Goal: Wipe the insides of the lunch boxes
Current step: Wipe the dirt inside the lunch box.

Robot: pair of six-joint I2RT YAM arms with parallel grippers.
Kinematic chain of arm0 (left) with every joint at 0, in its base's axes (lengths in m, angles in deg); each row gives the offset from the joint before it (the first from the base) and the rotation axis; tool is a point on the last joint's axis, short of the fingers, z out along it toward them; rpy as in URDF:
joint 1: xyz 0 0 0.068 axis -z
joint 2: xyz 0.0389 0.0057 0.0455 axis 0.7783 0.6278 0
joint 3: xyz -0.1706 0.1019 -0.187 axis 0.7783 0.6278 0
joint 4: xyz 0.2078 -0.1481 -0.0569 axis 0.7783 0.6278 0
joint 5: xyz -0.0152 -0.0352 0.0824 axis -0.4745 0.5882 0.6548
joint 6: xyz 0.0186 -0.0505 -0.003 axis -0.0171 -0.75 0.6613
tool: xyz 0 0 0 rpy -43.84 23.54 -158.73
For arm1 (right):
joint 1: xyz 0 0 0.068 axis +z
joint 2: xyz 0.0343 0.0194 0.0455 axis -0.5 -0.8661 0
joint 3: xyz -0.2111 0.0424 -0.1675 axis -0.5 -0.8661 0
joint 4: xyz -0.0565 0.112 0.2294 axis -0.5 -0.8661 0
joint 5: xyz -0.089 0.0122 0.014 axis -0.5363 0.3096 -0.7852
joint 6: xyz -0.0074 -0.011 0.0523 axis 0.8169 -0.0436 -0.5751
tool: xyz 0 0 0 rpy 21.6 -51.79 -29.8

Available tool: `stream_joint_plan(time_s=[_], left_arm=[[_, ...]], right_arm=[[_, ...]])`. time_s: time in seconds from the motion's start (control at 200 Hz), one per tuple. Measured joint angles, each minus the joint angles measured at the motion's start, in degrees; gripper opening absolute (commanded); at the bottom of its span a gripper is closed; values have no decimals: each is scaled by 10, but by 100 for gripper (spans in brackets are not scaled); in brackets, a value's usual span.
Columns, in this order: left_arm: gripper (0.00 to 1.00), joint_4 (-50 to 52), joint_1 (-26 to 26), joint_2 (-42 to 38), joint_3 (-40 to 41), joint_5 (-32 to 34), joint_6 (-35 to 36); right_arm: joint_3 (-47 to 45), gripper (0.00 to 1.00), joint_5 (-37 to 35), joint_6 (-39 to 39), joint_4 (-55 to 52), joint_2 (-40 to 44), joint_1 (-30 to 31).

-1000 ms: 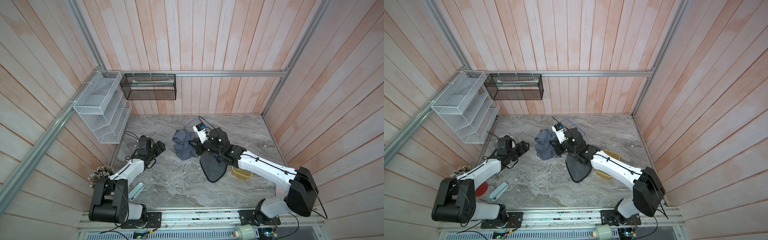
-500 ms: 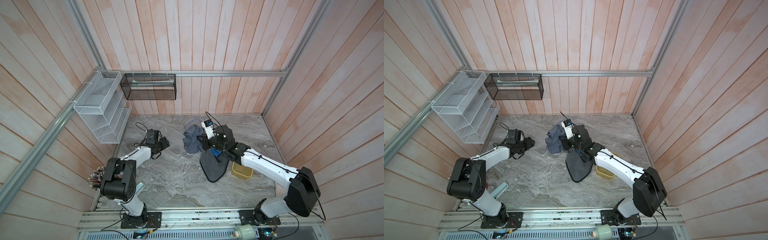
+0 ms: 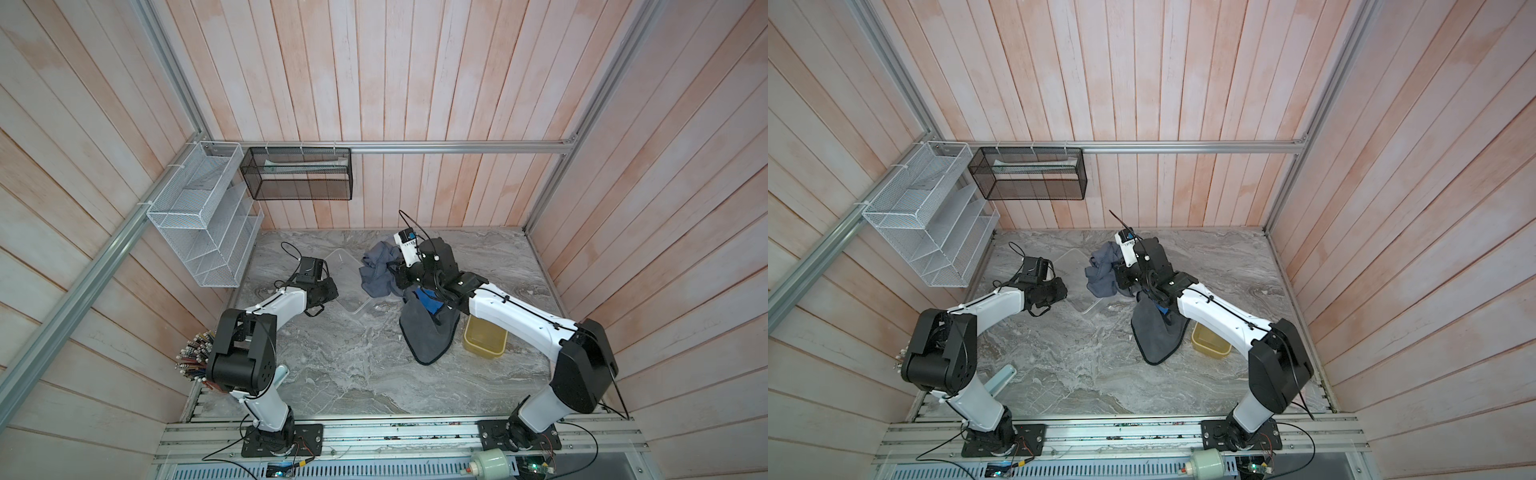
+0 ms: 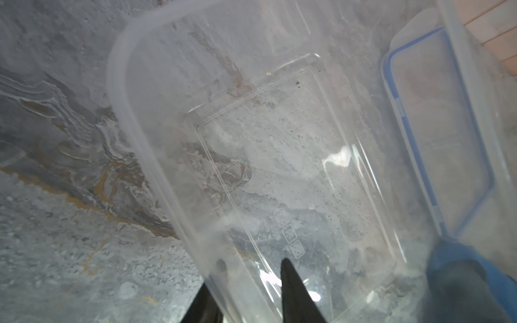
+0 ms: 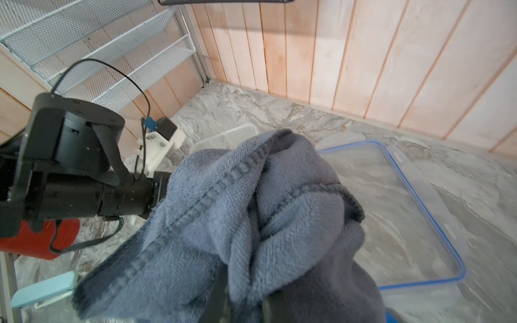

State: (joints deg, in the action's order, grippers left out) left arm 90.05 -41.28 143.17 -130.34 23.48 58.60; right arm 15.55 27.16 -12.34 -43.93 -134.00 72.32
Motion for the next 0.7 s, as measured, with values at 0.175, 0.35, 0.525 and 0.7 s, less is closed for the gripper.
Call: stream_joint_plan(time_s=[0.175,0.35,0.525,0.7], left_arm=[[28,19,0,0,-16,3,22],[27,43,0,0,-33,-3,53],[26,62,0,1,-43,-16,84],[20,67,0,5,-45,-30,104]], right_arm=[[110,0,13,-4,-49,-87,14],[187,0,27,-15,-100,-151,24],[236,0,42,-39,-131,-192,33],[311,0,71,-65,-165,-266,33]])
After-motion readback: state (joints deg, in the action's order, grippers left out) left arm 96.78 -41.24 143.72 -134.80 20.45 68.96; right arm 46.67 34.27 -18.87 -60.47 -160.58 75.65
